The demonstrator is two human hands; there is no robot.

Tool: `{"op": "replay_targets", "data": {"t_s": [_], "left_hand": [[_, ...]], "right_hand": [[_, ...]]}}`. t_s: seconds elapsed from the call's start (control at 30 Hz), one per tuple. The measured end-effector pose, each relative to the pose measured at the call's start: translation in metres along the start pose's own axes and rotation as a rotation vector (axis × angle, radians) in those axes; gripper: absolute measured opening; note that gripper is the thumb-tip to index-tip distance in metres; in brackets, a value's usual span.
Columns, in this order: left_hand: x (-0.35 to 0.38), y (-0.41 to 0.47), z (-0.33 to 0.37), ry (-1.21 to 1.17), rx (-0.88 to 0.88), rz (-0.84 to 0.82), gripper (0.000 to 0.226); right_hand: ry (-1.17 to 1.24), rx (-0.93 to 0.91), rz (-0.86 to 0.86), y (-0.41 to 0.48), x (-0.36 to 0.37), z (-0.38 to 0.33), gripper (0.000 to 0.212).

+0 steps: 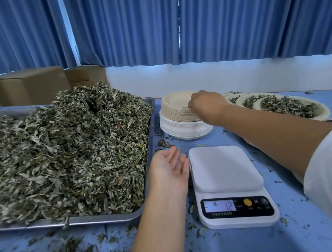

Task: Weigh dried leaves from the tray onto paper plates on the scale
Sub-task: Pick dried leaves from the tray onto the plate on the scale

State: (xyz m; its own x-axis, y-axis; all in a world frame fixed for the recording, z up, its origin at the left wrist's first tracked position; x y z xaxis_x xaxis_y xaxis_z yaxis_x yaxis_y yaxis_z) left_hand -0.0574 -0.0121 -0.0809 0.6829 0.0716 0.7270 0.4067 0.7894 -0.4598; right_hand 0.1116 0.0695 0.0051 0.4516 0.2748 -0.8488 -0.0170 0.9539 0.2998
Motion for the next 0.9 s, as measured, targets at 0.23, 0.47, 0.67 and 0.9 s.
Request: {"op": "replay_targets", "data": {"t_s": [0.23, 0.47, 0.67, 0.9], "left_hand": [[-0.001, 0.001, 0.001, -0.009, -0.016, -0.004, 0.022], [-0.001, 0.001, -0.001, -0.019, -0.037, 0.010, 0.021], [0.000, 0.001, -0.001, -0.040, -0.040, 0.005, 0.019], [0.014, -0.006, 0.006, 0.140, 0.241, -0.046, 0.008]], "right_hand": [[0.147, 0.094, 0.067, -0.001, 0.006, 0.004, 0.025], [0.318, 0.167, 0.112, -0.003, 0.004, 0.009, 0.025], [0.299, 0.085, 0.174, -0.015, 0.003, 0.006, 0.035], [0.631, 0.144, 0.484, -0.078, -0.029, -0.013, 0.019]]}}
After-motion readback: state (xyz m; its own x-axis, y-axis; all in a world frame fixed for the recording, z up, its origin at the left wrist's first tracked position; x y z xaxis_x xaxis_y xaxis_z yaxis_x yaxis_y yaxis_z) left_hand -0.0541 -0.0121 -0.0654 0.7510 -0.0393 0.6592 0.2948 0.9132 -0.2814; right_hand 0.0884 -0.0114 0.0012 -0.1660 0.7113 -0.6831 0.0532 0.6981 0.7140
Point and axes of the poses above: each hand's wrist, its own y-axis towards the middle knuckle, its own x-axis out of the palm, z = x × y, the point moved 5 cm from there along y, towards the middle knuckle
